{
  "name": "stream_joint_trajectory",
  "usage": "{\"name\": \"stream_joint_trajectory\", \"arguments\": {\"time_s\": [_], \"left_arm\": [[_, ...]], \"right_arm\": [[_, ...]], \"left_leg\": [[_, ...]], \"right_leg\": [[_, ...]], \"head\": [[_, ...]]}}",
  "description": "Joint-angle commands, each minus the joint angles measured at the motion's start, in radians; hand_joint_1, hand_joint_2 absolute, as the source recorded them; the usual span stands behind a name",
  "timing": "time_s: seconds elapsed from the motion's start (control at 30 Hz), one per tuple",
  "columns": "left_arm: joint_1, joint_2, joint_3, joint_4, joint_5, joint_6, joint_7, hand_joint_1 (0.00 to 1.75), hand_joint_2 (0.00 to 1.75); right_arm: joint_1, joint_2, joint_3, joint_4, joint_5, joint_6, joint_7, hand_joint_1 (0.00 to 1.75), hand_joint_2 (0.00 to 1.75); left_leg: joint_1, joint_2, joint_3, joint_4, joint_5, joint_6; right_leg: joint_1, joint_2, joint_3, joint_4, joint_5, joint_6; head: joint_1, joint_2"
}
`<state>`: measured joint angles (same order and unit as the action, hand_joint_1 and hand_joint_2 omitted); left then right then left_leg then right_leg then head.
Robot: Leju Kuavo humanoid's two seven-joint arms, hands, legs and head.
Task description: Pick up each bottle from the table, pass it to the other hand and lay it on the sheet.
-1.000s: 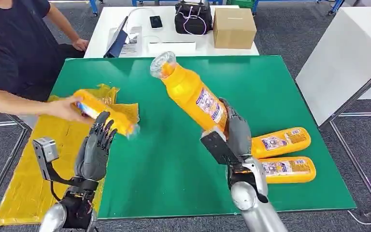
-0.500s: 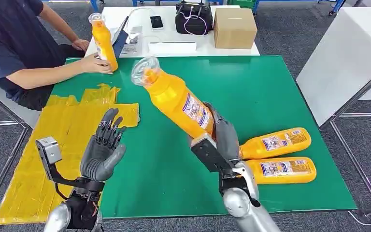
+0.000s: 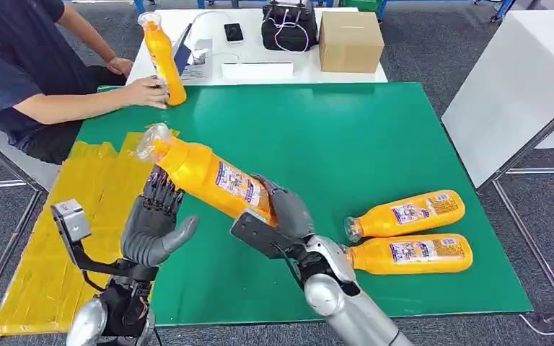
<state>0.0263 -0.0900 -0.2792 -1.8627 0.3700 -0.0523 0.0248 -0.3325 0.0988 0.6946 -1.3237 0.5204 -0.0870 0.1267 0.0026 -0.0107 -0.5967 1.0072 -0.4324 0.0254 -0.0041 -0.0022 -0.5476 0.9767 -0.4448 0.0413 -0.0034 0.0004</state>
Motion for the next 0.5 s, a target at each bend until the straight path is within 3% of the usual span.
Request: {"name": "stream_joint_trajectory", "arguments": {"time_s": [0.03,0.5], "left_arm": [[-0.043,0.032,-0.064,0.035,0.024,0.014,-0.010,0.00,1.75],[-0.080,0.051,-0.139,0.067,0.050,0.094,-0.026,0.00,1.75]], "right_arm": [[-0.101,0.033,0.156,0.132,0.073,-0.029,0.021,1.75,1.75],[-0.162,0.070,0.306,0.192,0.044,-0.090,0.036,1.75,1.75]], "left_leg": [[0.001,0.003,0.003,0.000,-0.001,-0.002],[0.000,0.001,0.001,0.000,0.000,-0.001]], "right_leg": [[0.001,0.002,0.002,0.000,0.000,-0.001],[0.000,0.000,0.000,0.000,0.000,-0.001]], "head": [[0.000,0.000],[0.000,0.000]]}}
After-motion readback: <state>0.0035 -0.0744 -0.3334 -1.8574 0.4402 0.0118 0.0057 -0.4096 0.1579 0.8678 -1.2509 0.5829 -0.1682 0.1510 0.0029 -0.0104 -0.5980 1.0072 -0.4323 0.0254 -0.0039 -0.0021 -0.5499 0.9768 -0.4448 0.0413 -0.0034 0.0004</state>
